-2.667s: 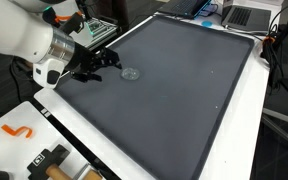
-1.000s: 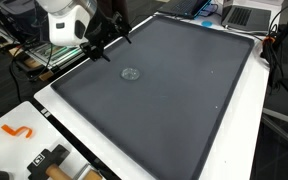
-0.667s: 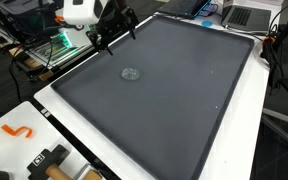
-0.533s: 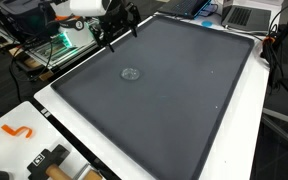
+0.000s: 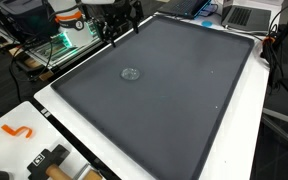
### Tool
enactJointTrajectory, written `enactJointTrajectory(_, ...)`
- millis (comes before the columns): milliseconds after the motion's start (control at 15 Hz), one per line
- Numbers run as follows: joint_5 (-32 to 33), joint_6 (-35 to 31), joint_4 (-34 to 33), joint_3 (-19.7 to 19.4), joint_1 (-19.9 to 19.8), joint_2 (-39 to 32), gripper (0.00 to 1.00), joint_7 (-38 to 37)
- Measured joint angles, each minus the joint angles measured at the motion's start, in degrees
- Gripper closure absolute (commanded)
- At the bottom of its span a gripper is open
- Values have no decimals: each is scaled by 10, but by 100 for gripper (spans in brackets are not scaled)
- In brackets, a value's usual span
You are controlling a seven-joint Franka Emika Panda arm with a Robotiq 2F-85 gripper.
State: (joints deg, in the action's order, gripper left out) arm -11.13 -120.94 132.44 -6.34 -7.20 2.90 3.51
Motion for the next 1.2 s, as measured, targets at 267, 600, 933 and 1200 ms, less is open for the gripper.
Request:
enactJointTrajectory(267, -15, -6, -8, 0, 0, -16, 0, -98)
enactJointTrajectory(600, -49, -41, -6, 2, 5, -56, 0, -233)
enactJointTrajectory(933, -70, -94, 8, 3, 6, -96, 0, -303)
enactJointTrajectory(1200, -70, -138, 25, 2, 8, -120, 0, -326)
